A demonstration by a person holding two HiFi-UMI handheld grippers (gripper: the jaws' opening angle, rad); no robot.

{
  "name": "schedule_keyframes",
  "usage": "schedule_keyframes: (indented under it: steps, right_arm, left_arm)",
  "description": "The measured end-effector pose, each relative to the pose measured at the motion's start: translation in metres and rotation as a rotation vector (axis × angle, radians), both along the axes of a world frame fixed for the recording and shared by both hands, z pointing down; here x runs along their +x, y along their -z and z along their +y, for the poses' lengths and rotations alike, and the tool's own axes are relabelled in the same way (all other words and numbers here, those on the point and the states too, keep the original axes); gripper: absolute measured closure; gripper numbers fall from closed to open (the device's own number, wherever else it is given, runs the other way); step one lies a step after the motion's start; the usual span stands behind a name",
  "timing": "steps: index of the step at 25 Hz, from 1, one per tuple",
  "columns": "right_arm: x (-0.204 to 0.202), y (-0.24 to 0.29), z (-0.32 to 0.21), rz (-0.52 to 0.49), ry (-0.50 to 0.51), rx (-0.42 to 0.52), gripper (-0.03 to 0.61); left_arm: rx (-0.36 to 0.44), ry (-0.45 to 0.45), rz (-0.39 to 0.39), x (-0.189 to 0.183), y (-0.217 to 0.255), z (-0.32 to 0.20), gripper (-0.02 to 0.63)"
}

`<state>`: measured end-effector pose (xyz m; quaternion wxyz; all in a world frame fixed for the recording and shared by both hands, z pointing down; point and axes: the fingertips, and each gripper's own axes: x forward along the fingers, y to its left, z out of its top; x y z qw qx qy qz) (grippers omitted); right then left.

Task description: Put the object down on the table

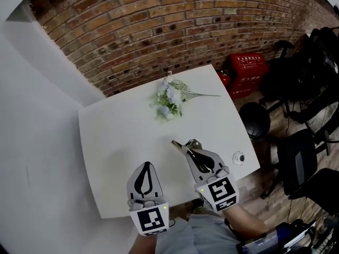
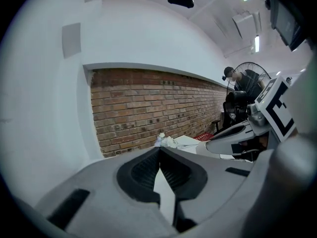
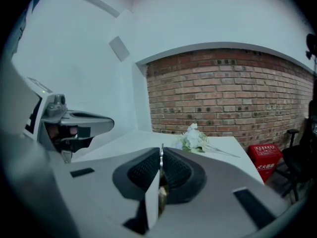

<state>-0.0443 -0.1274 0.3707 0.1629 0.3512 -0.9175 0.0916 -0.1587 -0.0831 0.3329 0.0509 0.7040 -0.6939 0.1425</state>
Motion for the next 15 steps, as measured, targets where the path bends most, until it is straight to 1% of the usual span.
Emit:
schedule_keyframes:
  steps: [3, 10, 15]
  right_arm:
    - [0.000, -0.020, -0.004, 0.023, -0.013, -0.042, 0.552]
    - [0.003, -0.061, -0.013, 0.067, -0.046, -0.122, 0.552]
    - [0.001, -0.082, -0.017, 0.091, -0.060, -0.160, 0.552]
  left_arm:
    - [-0.038, -0.003, 0.025, -0.002, -0.015, -0.007, 0.604]
    - [-0.115, -0.022, 0.045, -0.012, -0.049, -0.020, 0.604]
    - [-0.154, -0.021, 0.054, -0.021, -0.069, -0.028, 0.604]
